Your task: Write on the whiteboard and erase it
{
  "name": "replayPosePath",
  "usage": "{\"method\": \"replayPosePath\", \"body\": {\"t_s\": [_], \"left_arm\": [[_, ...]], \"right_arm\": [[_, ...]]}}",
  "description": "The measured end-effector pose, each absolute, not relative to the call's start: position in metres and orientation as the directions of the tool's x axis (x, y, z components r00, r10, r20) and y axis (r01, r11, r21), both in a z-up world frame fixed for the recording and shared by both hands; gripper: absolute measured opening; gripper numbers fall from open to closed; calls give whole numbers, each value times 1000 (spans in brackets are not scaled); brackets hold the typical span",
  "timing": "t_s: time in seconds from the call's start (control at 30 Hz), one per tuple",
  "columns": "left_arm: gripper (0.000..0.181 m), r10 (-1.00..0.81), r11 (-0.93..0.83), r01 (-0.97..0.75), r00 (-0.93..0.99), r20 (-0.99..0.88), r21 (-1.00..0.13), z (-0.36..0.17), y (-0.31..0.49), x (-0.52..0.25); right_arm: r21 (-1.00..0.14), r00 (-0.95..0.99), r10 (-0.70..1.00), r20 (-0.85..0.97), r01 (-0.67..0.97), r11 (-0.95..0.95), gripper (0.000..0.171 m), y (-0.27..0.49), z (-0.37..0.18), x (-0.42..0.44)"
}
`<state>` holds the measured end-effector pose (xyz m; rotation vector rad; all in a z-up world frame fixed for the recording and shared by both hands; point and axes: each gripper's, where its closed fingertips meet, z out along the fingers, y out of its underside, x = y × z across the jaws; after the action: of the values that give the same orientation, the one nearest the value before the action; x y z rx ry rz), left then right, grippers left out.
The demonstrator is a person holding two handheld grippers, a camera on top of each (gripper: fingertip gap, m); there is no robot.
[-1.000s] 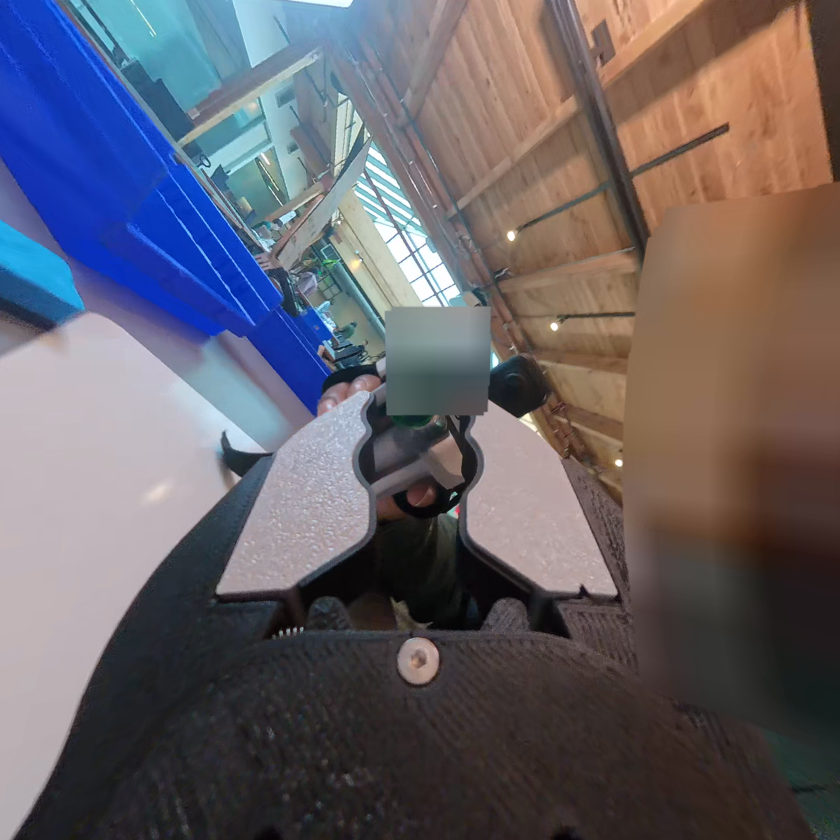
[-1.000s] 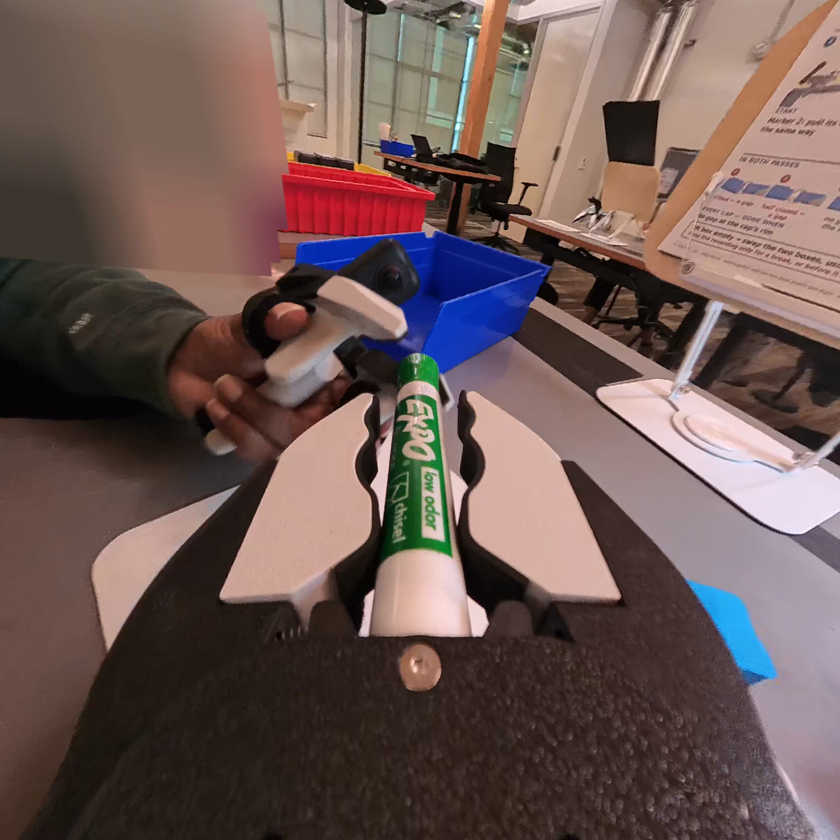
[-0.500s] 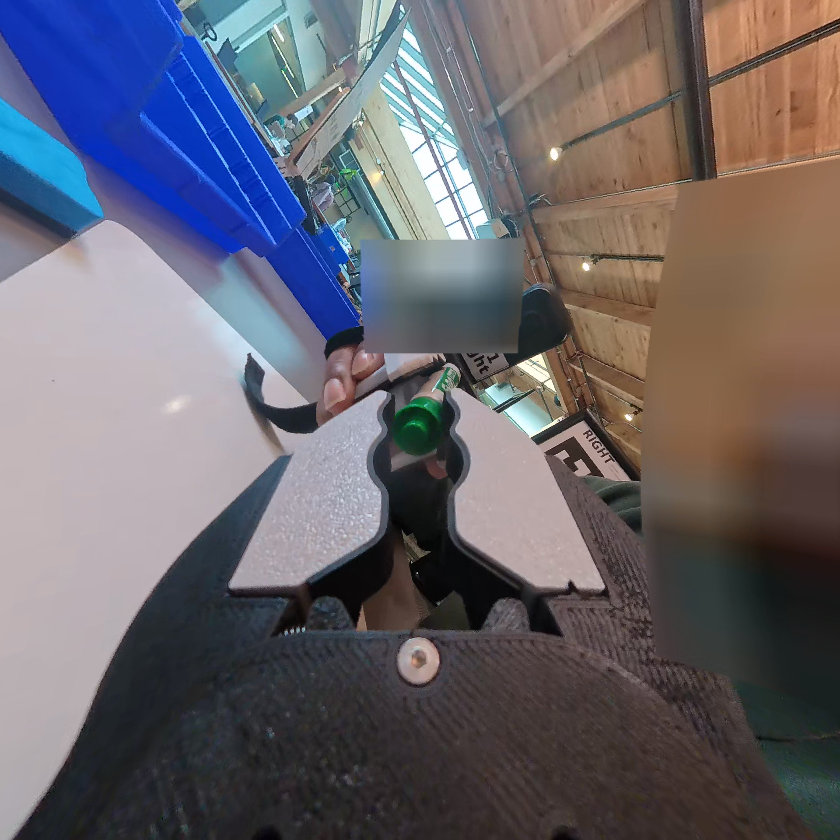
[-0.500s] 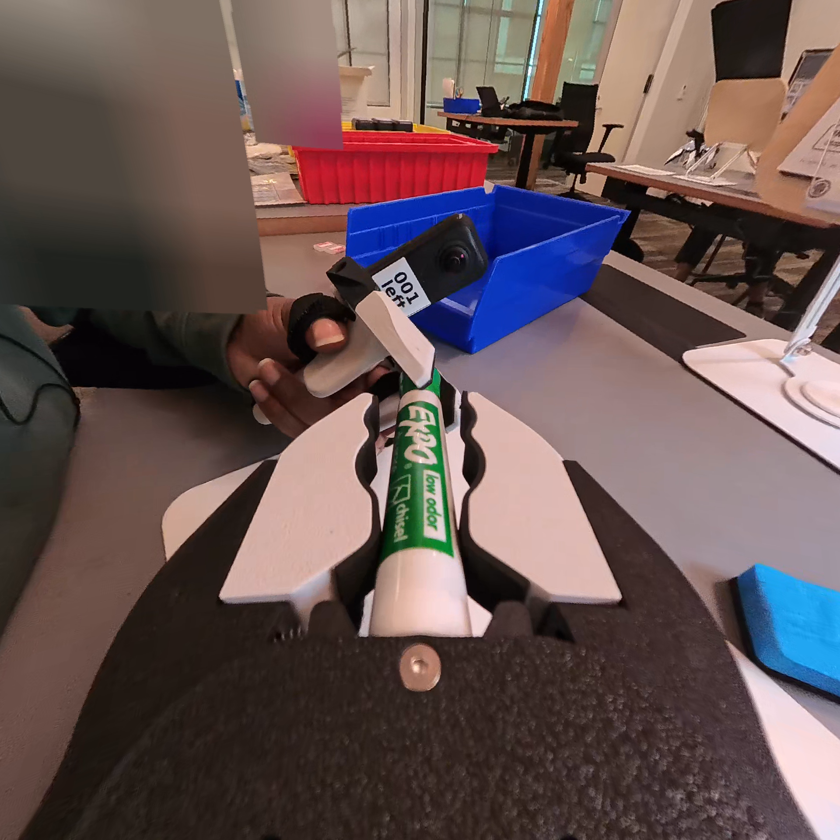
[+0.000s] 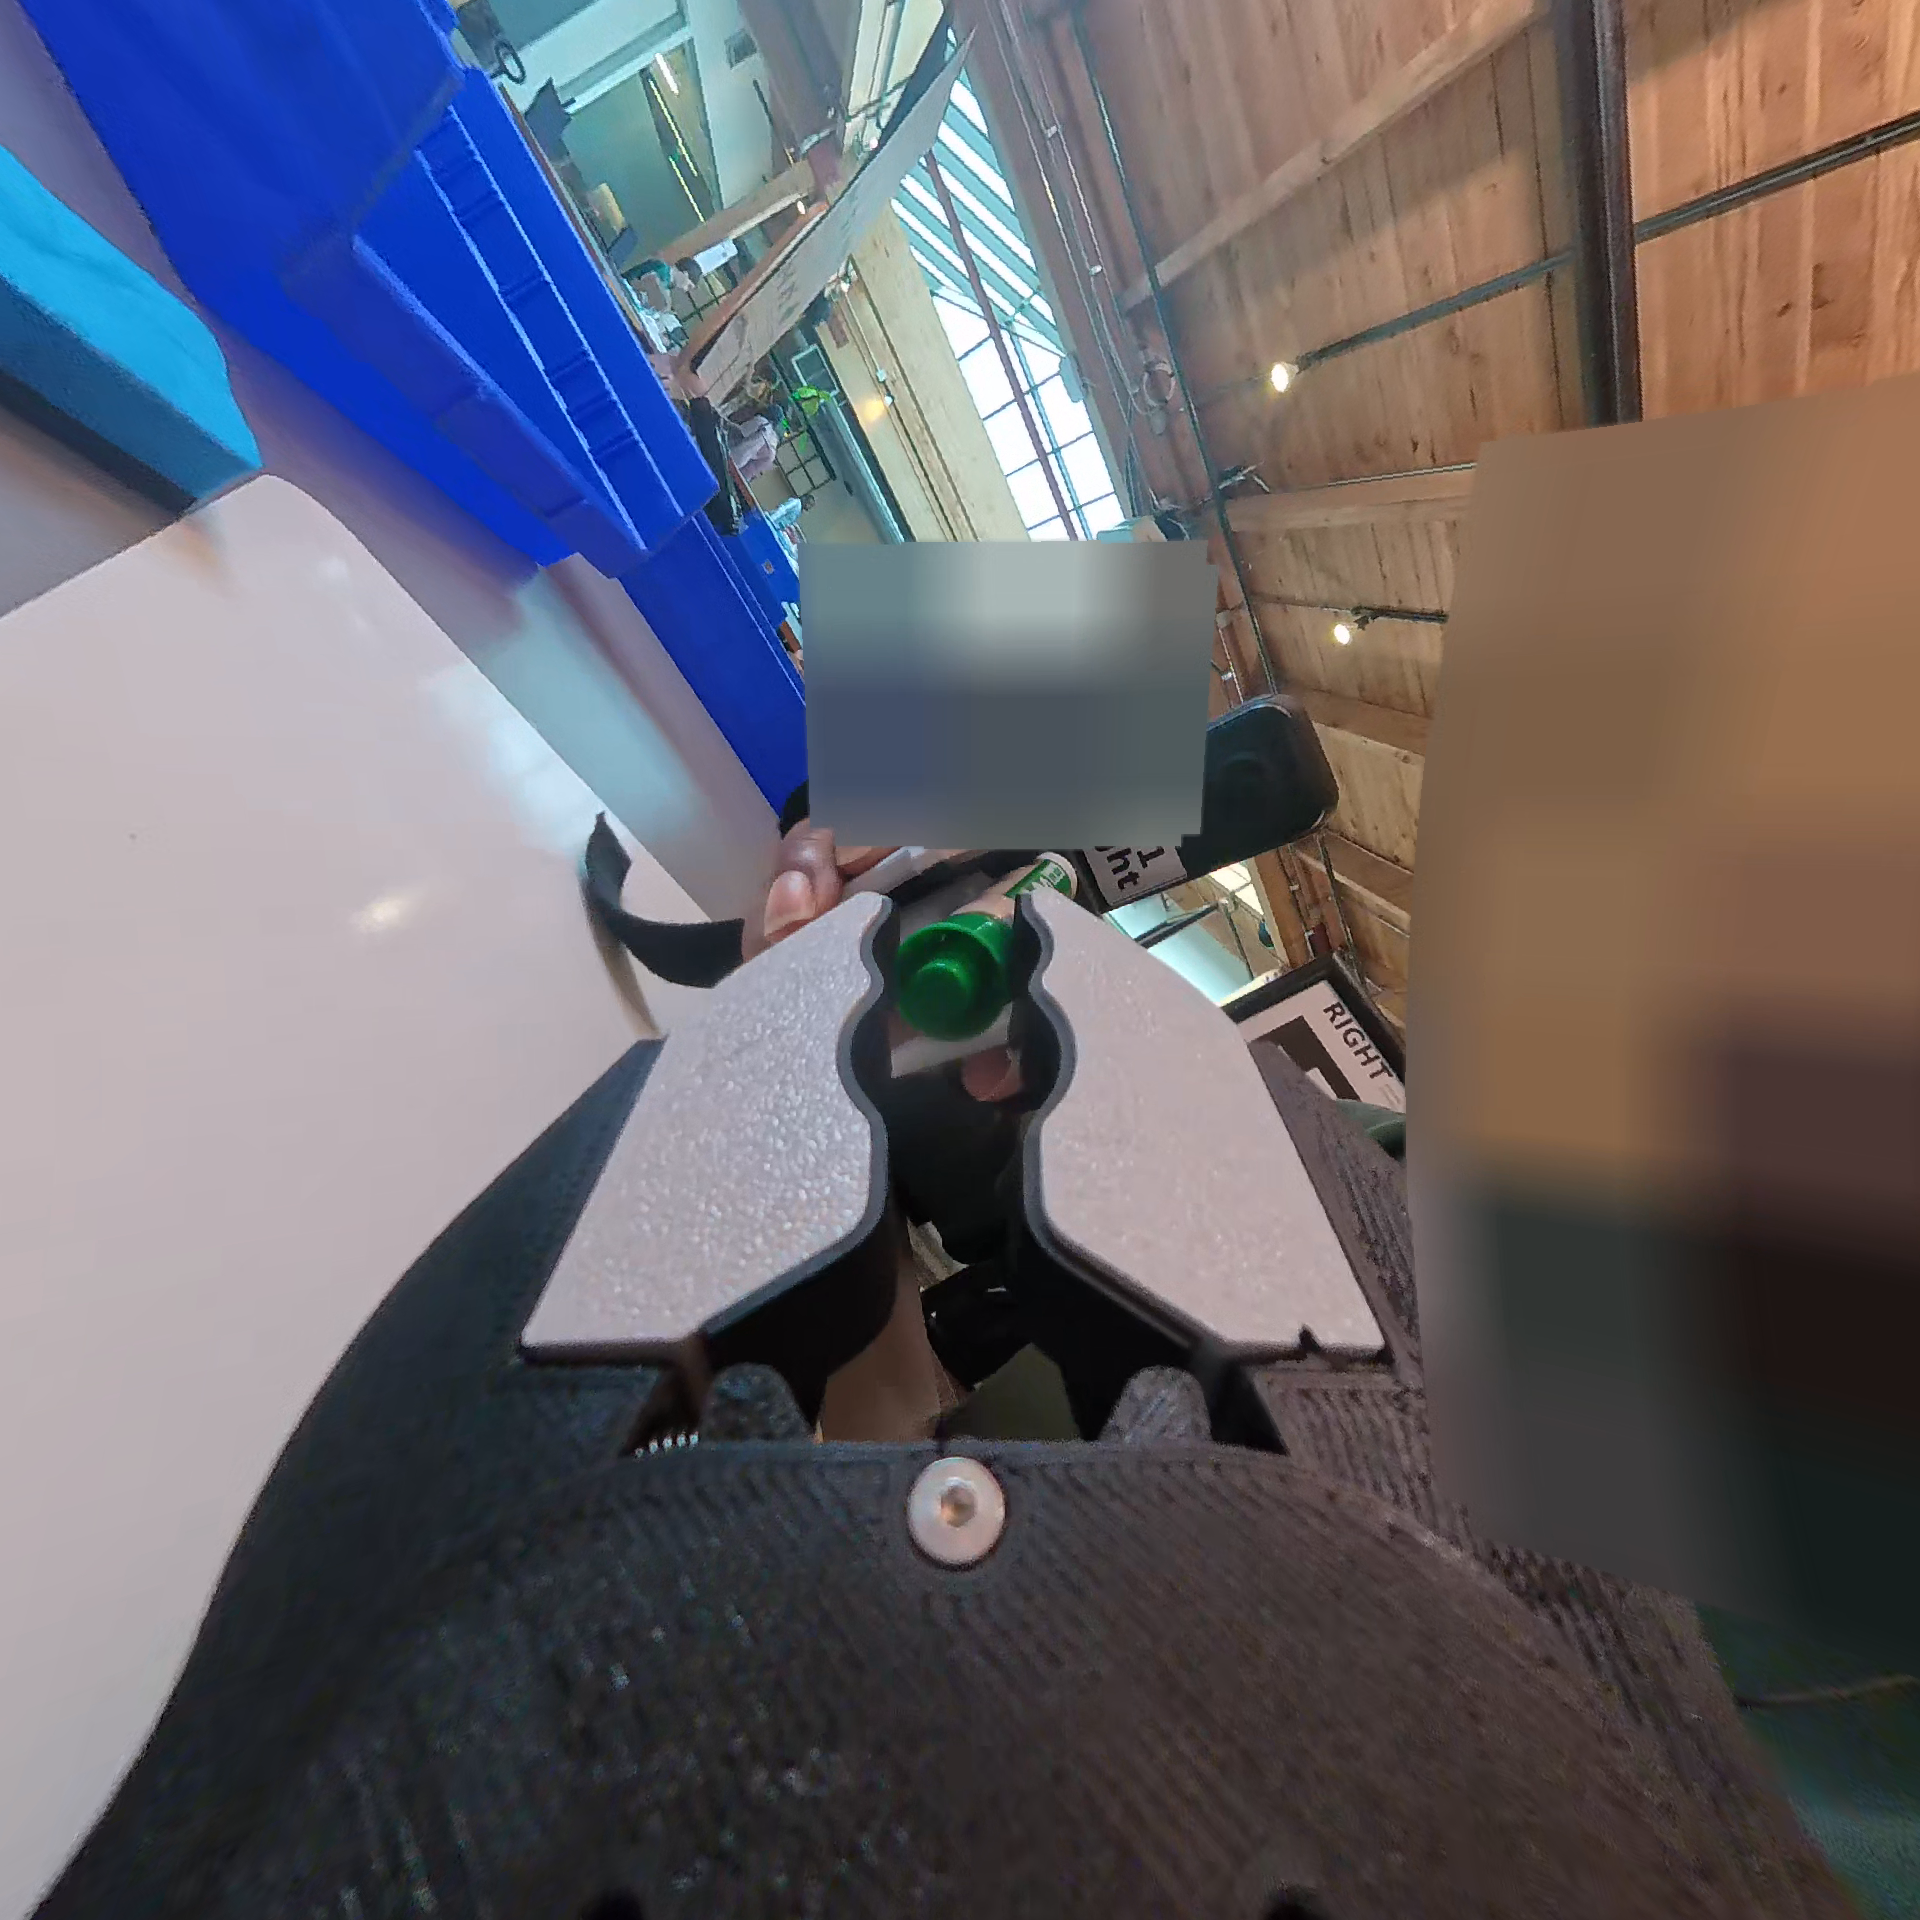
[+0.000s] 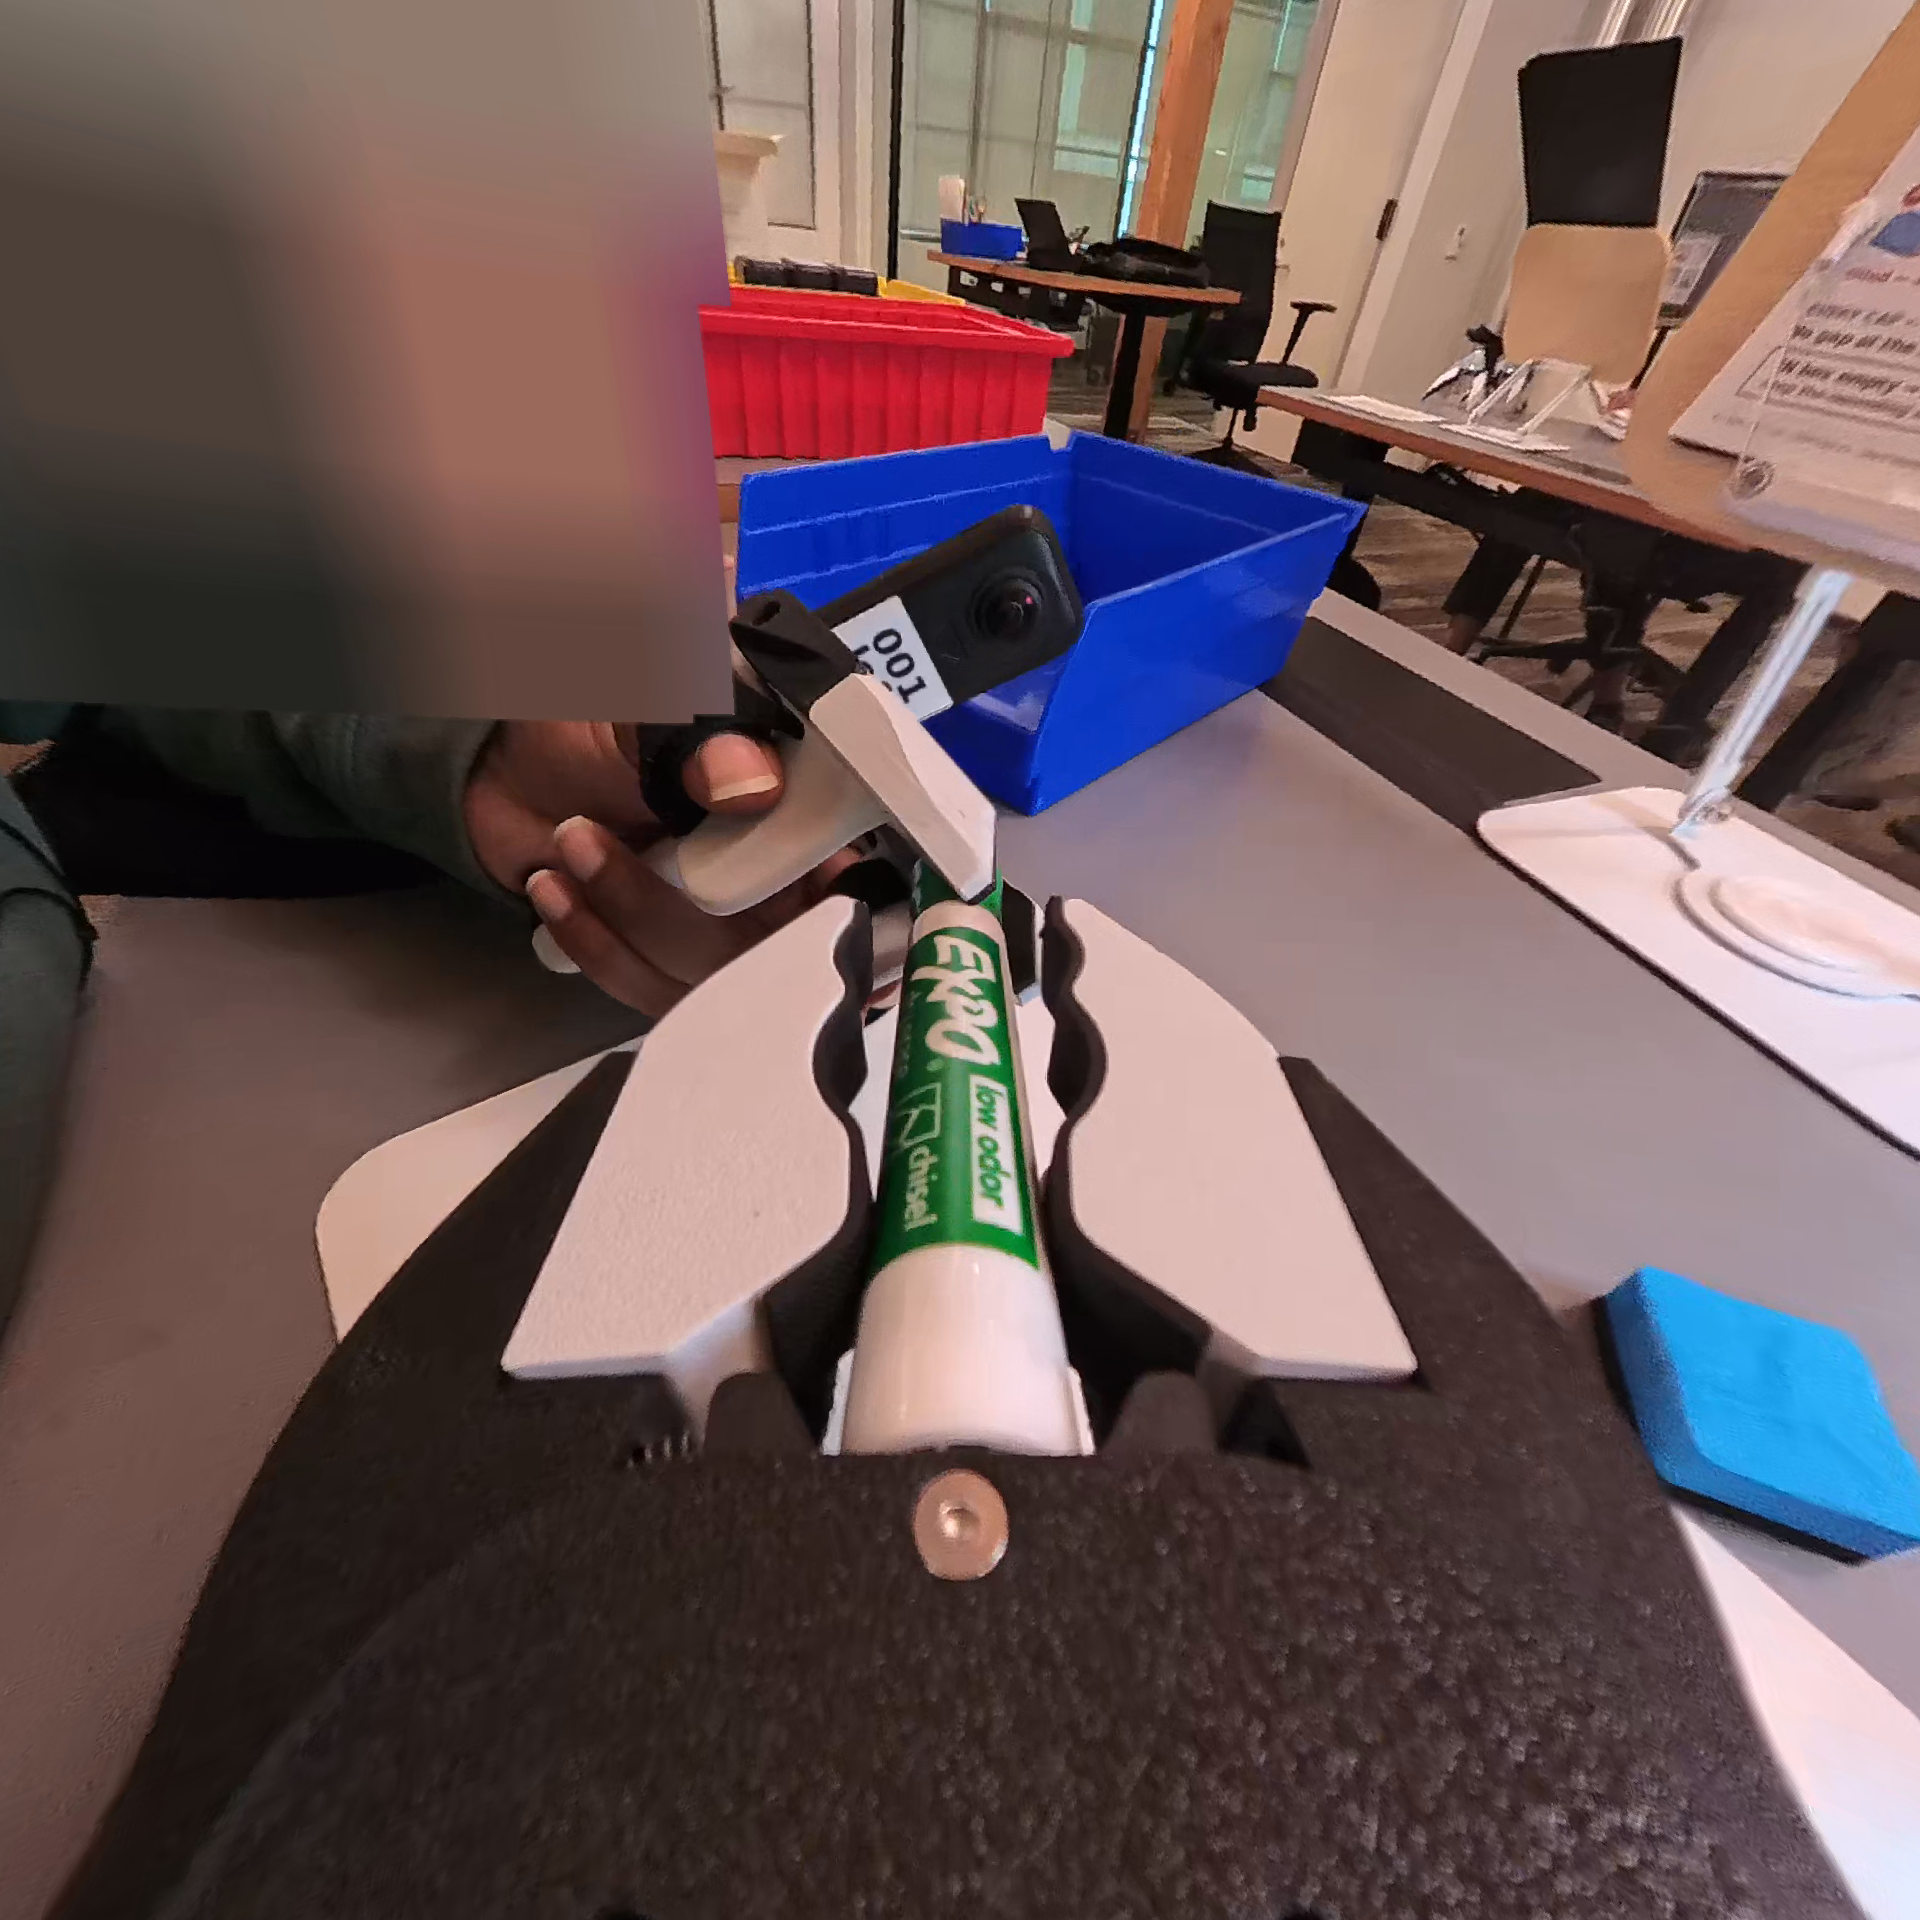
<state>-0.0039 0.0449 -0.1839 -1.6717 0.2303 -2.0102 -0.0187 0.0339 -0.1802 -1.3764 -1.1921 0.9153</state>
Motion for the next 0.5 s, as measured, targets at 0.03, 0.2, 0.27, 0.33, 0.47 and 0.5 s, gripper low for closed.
{"method": "replayPosePath", "body": {"t_s": [0.03,0.2,0.27,0.33,0.47,0.5], "left_arm": [[21,-493,-852,264,-116,862,-452,-181,44,-4],[20,-566,-816,211,-100,819,-538,-168,41,-8],[20,-594,-798,198,-99,799,-569,-162,38,-9],[20,-620,-780,181,-97,778,-599,-157,34,-8],[19,-636,-770,176,-123,762,-614,-152,27,-7],[20,-626,-777,183,-126,770,-602,-154,26,-8]], "right_arm": [[-983,215,972,91,173,53,32,34,-178,-19],[-973,201,969,144,210,101,32,31,-173,-20],[-972,190,970,153,205,114,32,30,-169,-20],[-973,180,971,158,193,123,32,27,-164,-21],[-974,167,970,177,169,149,31,21,-154,-20],[-973,162,970,181,171,153,31,20,-153,-20]]}}
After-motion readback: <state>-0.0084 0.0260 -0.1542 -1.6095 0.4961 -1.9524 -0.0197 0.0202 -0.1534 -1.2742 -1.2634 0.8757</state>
